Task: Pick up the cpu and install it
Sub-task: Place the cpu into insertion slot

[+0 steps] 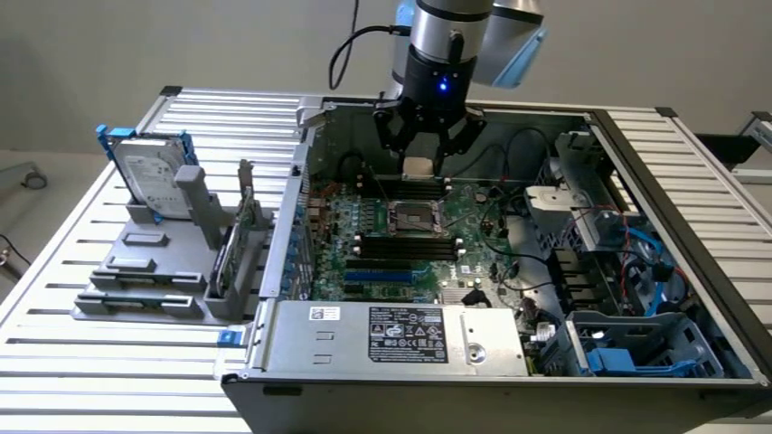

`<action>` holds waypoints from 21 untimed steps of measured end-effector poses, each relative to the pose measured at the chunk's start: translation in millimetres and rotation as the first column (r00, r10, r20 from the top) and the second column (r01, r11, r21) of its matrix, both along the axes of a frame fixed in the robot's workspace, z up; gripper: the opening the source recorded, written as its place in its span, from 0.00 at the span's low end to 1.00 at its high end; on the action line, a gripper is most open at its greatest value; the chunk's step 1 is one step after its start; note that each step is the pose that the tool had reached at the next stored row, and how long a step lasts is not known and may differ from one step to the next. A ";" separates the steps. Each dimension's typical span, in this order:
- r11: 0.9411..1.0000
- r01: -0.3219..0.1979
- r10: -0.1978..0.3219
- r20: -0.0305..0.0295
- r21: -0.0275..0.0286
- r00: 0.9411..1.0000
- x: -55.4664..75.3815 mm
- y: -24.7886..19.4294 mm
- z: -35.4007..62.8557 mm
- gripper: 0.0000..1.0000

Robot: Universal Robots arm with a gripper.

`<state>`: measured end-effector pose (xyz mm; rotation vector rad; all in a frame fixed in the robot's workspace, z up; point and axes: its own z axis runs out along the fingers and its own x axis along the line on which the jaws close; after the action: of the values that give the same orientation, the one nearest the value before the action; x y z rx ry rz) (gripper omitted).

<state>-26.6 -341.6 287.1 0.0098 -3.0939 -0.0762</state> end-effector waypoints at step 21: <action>0.968 0.251 -0.251 -0.002 0.001 0.968 -1.3 0.0 -2.8 0.55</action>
<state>-27.9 -341.6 284.3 -0.3817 -3.0744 -0.0871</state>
